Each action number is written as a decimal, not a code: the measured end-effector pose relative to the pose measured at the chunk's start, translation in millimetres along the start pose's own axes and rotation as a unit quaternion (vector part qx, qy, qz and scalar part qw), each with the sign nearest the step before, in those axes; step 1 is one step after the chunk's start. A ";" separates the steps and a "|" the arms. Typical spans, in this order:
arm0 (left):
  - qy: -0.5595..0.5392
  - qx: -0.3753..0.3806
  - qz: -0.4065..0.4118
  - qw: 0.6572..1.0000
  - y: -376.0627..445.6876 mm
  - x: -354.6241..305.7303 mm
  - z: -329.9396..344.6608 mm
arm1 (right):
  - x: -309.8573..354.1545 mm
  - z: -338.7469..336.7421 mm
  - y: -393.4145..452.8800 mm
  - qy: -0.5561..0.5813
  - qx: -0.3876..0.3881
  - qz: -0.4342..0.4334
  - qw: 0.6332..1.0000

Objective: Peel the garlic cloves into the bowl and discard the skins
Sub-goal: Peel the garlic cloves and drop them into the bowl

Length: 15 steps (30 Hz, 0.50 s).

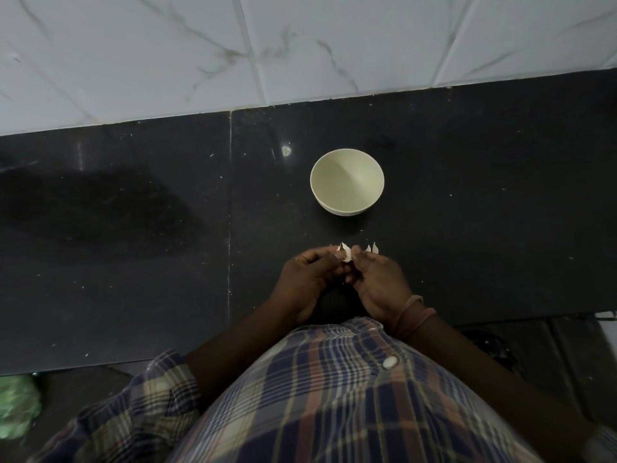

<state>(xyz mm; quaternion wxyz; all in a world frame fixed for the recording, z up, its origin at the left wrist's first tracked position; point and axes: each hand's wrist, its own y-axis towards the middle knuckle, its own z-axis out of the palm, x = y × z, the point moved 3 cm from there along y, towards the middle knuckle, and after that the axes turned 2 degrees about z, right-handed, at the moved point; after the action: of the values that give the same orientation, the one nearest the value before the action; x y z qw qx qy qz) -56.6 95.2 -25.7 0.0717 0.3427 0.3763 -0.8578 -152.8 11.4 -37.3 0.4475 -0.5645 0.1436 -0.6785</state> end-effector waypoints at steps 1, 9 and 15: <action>-0.009 -0.005 -0.008 1.000 0.7 1.1 -0.7 | -0.2 0.4 -0.3 0.012 0.010 0.007 1.000; -0.060 -0.044 -0.037 0.997 11.6 9.4 -11.4 | -0.6 -16.9 0.6 0.062 -0.020 0.028 0.997; -0.052 -0.060 -0.072 0.994 15.0 14.5 -10.1 | 7.6 -54.1 13.6 -0.080 -0.180 -0.071 0.978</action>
<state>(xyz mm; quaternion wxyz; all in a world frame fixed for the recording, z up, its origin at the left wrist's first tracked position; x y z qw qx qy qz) -56.4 93.6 -48.9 0.0495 0.2650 0.4463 -0.8533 -194.9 -18.8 -59.3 0.2996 -0.6970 0.1869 -0.6240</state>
